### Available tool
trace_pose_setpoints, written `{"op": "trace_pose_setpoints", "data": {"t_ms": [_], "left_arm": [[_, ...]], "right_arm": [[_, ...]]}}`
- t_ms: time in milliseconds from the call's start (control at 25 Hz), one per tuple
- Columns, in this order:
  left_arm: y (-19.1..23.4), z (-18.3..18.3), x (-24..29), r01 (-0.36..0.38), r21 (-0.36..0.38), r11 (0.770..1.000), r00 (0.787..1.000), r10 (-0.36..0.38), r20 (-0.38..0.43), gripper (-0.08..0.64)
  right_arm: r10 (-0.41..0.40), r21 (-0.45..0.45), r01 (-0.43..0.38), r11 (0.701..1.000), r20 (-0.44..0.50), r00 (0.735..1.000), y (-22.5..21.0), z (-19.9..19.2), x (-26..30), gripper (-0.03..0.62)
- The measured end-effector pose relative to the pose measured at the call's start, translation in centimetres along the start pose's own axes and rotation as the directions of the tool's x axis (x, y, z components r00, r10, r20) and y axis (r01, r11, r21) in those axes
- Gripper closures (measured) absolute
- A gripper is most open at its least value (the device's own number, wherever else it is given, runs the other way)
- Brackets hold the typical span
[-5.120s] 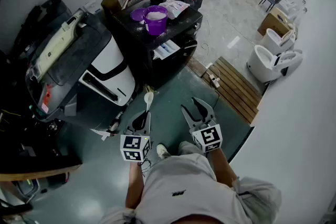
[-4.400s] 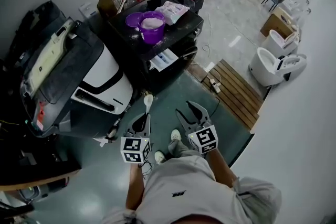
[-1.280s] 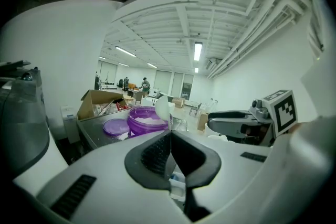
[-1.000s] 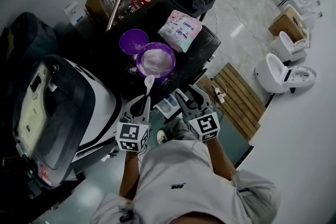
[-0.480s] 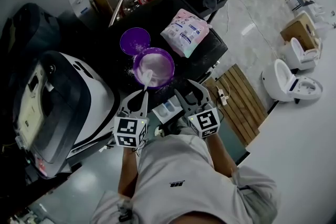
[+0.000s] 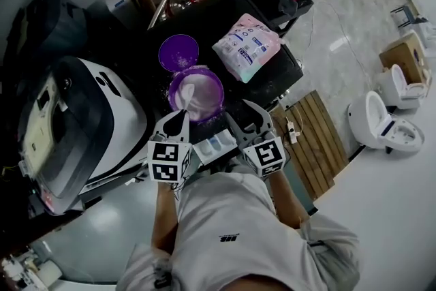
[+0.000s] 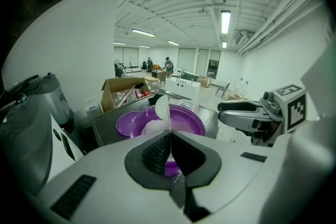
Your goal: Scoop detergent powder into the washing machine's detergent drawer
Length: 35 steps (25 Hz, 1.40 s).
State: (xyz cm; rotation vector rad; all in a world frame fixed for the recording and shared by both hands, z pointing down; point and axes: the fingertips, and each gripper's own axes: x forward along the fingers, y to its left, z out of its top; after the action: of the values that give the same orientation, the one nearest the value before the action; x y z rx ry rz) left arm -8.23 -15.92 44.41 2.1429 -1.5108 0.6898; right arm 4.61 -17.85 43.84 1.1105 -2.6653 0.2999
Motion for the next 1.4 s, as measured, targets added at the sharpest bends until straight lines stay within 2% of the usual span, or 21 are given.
{"op": "trace_pose_setpoints", "data": {"t_ms": [160, 320, 520, 800, 1120, 1400], "left_arm": [[0.6, 0.0, 1.3, -0.037, -0.029, 0.999, 0.997, 0.035, -0.063, 0.544], [0.9, -0.1, 2.4, -0.051, -0.029, 0.998, 0.991, 0.047, -0.124, 0.545], [1.5, -0.3, 3.7, -0.041, -0.026, 0.999, 0.980, 0.035, -0.198, 0.545], [2.9, -1.4, 5.0, -0.002, -0.008, 1.000, 0.950, 0.000, -0.311, 0.545], [3.4, -1.5, 5.9, 0.100, 0.029, 0.995, 0.936, -0.084, -0.341, 0.545], [3.6, -1.4, 7.0, 0.091, 0.073, 0.993, 0.920, -0.056, -0.389, 0.545]], "right_arm": [[0.031, -0.001, -0.031, 1.000, -0.003, 1.000, -0.9, 0.1, 0.7, 0.407], [0.041, 0.000, -0.041, 0.999, -0.011, 0.999, -1.5, 0.0, 1.2, 0.407], [0.035, -0.001, -0.035, 0.999, -0.021, 0.999, -1.7, 0.2, 2.1, 0.407], [-0.016, -0.009, 0.016, 1.000, -0.034, 0.999, -1.3, 0.6, 3.4, 0.407], [-0.092, -0.031, 0.091, 0.995, -0.043, 0.995, -0.7, 1.4, 4.5, 0.407], [-0.093, -0.032, 0.092, 0.995, -0.051, 0.994, -1.7, 1.8, 5.2, 0.407]]}}
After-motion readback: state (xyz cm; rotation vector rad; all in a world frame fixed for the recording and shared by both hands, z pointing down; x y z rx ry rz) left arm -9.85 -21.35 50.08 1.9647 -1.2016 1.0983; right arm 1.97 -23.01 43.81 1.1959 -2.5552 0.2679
